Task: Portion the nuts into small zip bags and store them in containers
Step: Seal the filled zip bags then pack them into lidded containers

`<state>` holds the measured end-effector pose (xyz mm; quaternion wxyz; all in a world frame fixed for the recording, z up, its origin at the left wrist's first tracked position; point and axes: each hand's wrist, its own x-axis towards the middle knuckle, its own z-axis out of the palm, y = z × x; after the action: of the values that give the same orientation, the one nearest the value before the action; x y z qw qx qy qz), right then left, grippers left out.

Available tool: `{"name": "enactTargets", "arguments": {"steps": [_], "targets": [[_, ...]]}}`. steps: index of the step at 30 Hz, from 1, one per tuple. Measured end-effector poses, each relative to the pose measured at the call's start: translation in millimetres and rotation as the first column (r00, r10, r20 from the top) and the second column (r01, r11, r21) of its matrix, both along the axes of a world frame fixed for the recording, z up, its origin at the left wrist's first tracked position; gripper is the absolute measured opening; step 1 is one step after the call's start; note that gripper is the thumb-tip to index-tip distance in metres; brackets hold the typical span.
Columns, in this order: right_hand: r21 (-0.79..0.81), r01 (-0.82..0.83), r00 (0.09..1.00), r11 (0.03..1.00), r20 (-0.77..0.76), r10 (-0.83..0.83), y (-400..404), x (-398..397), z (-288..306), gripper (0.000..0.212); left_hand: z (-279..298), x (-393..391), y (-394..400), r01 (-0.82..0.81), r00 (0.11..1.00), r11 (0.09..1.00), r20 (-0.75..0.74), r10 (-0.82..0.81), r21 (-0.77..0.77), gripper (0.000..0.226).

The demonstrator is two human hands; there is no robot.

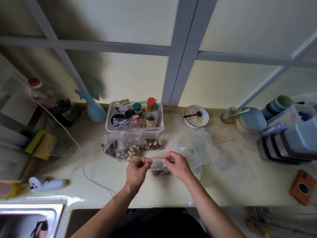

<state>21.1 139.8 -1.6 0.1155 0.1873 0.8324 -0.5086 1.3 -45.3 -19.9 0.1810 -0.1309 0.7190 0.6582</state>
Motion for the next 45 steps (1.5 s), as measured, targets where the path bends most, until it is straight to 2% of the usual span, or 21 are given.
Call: {"name": "enactTargets", "arguments": {"steps": [3,5,10,17,24,29,35,38,45], "targets": [[0.134,-0.068,0.997,0.989,-0.018,0.071,3.1,-5.8,-0.5,0.007,1.9,-1.6,1.3,0.019,1.0,1.0,-0.02,-0.019,-0.009,0.013],[0.198,-0.126,0.987,0.972,-0.073,0.143,3.3,-10.9,0.7,0.01,3.5,-1.5,3.2,0.055,0.997,0.998,-0.054,-0.057,-0.028,0.013],[0.279,-0.256,0.951,0.926,-0.097,0.293,-5.7,-21.3,7.2,0.003,9.0,-1.2,9.6,0.125,0.978,0.983,-0.152,-0.144,-0.132,0.014],[0.381,-0.336,0.905,0.861,-0.122,0.407,-10.9,-18.3,0.6,0.007,11.6,-4.6,13.7,0.181,0.964,0.965,-0.157,-0.212,-0.191,0.01],[0.347,-0.223,0.947,0.911,-0.147,0.287,-14.6,-18.1,-4.8,0.005,7.6,-8.4,12.4,0.159,0.952,0.935,-0.202,-0.23,-0.318,0.013],[0.372,-0.227,0.945,0.9,-0.14,0.296,-11.6,-21.6,-6.0,0.003,4.0,-10.7,15.5,0.114,0.953,0.917,-0.218,-0.209,-0.381,0.013],[0.45,-0.248,0.935,0.858,-0.122,0.334,-11.3,-15.4,-6.6,0.005,4.5,-9.5,19.7,0.146,0.945,0.922,-0.227,-0.237,-0.358,0.012],[0.418,-0.271,0.934,0.867,-0.106,0.342,-7.9,-18.5,-6.4,0.004,3.8,-10.9,17.5,0.18,0.945,0.927,-0.204,-0.256,-0.329,0.005],[0.338,-0.24,0.949,0.91,-0.116,0.294,-3.3,-16.6,-10.4,0.004,3.3,-11.2,11.3,0.184,0.945,0.907,-0.187,-0.269,-0.378,0.009]]}}
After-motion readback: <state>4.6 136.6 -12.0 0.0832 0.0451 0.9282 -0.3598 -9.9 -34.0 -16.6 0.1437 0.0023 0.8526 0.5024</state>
